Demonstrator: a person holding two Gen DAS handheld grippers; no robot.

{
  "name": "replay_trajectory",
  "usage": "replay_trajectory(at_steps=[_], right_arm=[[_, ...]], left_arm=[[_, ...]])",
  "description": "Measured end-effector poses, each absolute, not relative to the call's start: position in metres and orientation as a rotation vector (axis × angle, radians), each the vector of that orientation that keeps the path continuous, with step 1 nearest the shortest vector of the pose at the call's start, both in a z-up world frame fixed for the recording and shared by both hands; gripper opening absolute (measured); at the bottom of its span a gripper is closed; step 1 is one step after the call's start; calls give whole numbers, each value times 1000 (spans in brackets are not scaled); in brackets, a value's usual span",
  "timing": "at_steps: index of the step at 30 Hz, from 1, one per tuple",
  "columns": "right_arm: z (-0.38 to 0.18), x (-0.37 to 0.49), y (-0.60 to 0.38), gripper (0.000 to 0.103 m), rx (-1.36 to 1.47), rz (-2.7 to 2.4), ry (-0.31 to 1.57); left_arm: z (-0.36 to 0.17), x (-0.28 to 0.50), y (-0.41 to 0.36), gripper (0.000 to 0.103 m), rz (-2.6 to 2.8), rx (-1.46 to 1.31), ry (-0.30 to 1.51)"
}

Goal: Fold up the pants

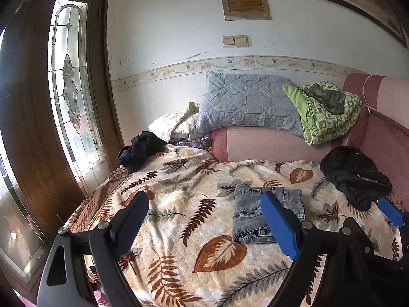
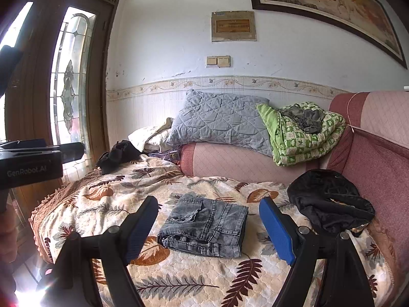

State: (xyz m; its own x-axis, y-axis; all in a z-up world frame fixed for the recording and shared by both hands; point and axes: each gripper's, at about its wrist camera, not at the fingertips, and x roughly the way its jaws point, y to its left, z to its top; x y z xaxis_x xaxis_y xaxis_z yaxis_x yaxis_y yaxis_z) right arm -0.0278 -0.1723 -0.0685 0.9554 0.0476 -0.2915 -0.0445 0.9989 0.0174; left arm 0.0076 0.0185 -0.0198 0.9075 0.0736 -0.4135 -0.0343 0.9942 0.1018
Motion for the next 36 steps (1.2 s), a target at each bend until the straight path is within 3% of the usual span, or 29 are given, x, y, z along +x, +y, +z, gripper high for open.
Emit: replay_trajectory(at_steps=[36], right_arm=[[-75, -22, -168, 84, -2, 52, 304]], left_arm=[[-17, 4, 18, 89, 2, 85, 427]])
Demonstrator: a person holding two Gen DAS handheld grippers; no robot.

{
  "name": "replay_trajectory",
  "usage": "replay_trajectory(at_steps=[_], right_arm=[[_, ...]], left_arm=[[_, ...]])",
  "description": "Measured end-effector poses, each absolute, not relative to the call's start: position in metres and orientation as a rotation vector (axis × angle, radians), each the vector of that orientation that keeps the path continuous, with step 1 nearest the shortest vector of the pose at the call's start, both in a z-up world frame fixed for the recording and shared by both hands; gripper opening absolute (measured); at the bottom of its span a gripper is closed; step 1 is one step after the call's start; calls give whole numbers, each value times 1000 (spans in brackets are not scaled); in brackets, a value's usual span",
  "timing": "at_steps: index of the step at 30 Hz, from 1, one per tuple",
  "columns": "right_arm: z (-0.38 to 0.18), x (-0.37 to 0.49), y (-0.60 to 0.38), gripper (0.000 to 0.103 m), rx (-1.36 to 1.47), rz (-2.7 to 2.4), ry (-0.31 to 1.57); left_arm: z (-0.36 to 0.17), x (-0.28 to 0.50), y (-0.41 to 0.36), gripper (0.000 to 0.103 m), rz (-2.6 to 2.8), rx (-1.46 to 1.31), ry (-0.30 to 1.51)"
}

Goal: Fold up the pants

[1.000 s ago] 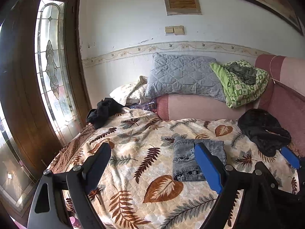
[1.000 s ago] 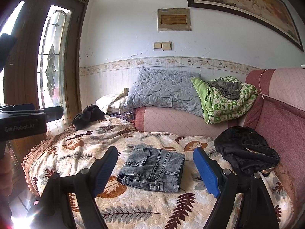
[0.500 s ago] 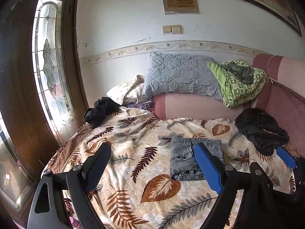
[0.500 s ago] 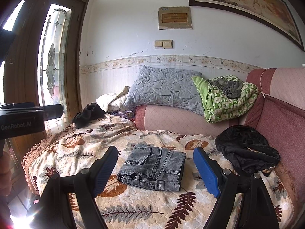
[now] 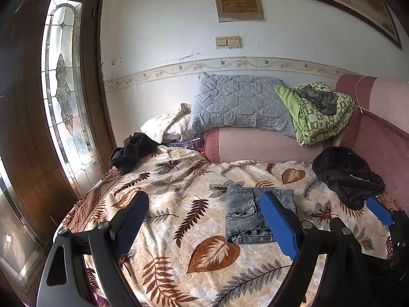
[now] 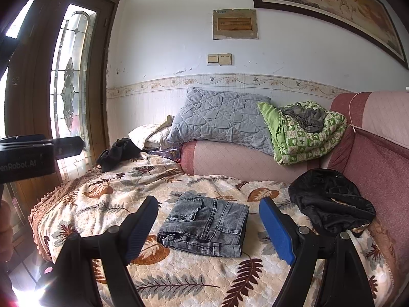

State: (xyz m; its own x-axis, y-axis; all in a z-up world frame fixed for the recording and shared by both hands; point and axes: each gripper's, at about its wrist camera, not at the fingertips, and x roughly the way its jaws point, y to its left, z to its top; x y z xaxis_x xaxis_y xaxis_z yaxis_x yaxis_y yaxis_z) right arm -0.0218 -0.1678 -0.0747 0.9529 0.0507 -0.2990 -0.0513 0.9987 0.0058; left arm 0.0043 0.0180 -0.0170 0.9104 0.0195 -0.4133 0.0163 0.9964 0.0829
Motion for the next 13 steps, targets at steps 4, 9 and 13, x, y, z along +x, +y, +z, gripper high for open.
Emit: replay_trajectory(at_steps=[4, 9, 13], right_arm=[[-75, -21, -167, 84, -1, 53, 303], [-75, -19, -165, 84, -8, 57, 305], [-78, -15, -166, 84, -5, 64, 315]], left_arm=[[-15, 1, 19, 90, -15, 80, 417], [-15, 4, 20, 90, -42, 63, 427], [-24, 15, 24, 90, -58, 38, 455]])
